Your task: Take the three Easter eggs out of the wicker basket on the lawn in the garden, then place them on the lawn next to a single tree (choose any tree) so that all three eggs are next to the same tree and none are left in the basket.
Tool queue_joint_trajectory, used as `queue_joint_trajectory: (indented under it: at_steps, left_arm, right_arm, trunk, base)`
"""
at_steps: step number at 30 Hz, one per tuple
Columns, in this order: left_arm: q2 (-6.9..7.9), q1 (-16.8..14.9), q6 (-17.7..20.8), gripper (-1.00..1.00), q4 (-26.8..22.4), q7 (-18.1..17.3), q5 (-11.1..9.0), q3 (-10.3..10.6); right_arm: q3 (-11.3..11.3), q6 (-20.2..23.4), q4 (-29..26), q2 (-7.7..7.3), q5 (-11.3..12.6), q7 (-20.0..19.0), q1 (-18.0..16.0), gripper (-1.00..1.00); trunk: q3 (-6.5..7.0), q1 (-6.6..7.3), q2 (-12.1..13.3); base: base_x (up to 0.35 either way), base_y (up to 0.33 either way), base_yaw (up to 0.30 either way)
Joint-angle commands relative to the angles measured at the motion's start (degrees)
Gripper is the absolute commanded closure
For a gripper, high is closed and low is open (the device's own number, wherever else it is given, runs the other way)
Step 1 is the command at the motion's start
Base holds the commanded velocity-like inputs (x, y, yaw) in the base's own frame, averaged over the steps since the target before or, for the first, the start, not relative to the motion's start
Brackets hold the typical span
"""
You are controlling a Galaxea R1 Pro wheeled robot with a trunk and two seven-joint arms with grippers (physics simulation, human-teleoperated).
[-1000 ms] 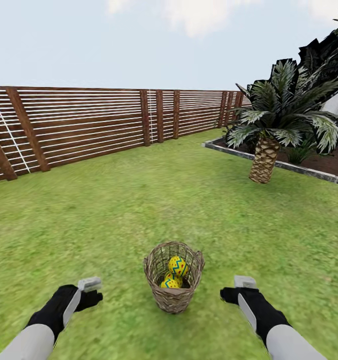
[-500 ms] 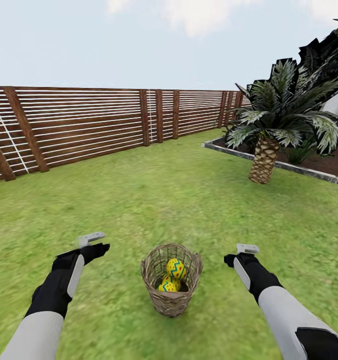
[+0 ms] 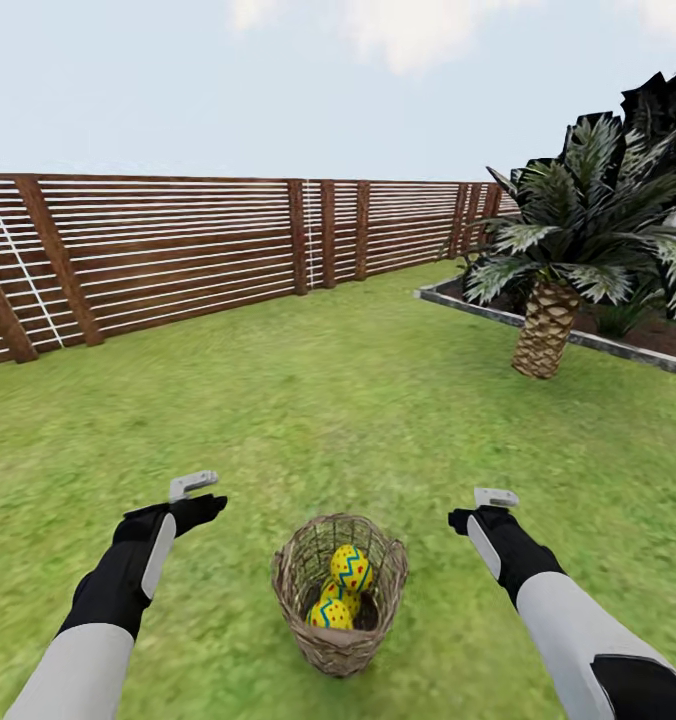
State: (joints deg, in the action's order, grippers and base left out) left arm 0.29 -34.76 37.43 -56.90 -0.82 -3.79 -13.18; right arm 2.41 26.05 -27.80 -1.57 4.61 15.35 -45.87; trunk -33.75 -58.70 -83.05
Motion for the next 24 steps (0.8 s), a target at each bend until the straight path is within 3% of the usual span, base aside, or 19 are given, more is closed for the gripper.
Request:
queue_joint_trajectory:
  at_steps: [1,3,7,11,16,18,24]
  left_arm:
    - [-0.03,0.0,0.3,-1.00,0.0,-0.1,-0.4,-0.1]
    - [-0.03,0.0,0.9,-1.00,0.0,-0.1,-0.4,-0.1]
    - [-0.44,0.0,5.9,-1.00,0.0,-0.1,-0.3,0.9]
    - [-1.61,0.0,7.9,-1.00,2.4,0.0,-0.3,5.1]
    - [-3.62,-0.1,7.9,-1.00,11.9,-0.1,-0.3,9.5]
    - [-4.24,-0.1,8.0,-1.00,13.8,-0.1,-0.3,13.1]
    - [-4.72,-0.1,8.2,-1.00,18.0,0.0,-0.3,18.0]
  right_arm:
    - [0.0,0.2,-0.1,-0.02,0.5,0.3,0.0,-1.00]
    - [0.0,0.1,0.1,-0.02,0.5,0.2,0.0,-1.00]
    - [0.0,0.0,0.3,-0.09,0.6,0.2,0.0,-1.00]
    - [0.0,0.1,0.3,-0.06,0.5,0.3,0.0,-1.00]
    - [0.0,0.0,0.3,0.01,0.6,0.1,0.0,-1.00]
    - [0.0,0.0,0.3,-0.01,0.6,-0.1,0.0,-1.00]
    - [0.1,0.0,0.2,-0.08,0.7,-0.3,0.0,-1.00]
  trunk:
    - [-0.02,-0.03,0.0]
    - [0.04,-0.03,0.0]
    - [0.13,-0.03,0.0]
    - [0.14,-0.03,0.0]
    - [0.14,-0.03,0.0]
    - [0.19,-0.03,0.0]
    - [0.55,-0.03,0.0]
  base:
    - [0.312,-0.098,0.263]
    - [0.313,-0.101,0.268]
    - [0.313,-0.103,0.277]
    - [0.313,-0.101,0.285]
    - [0.313,-0.093,0.179]
    - [0.313,-0.123,-0.063]
    - [0.313,-0.121,-0.189]
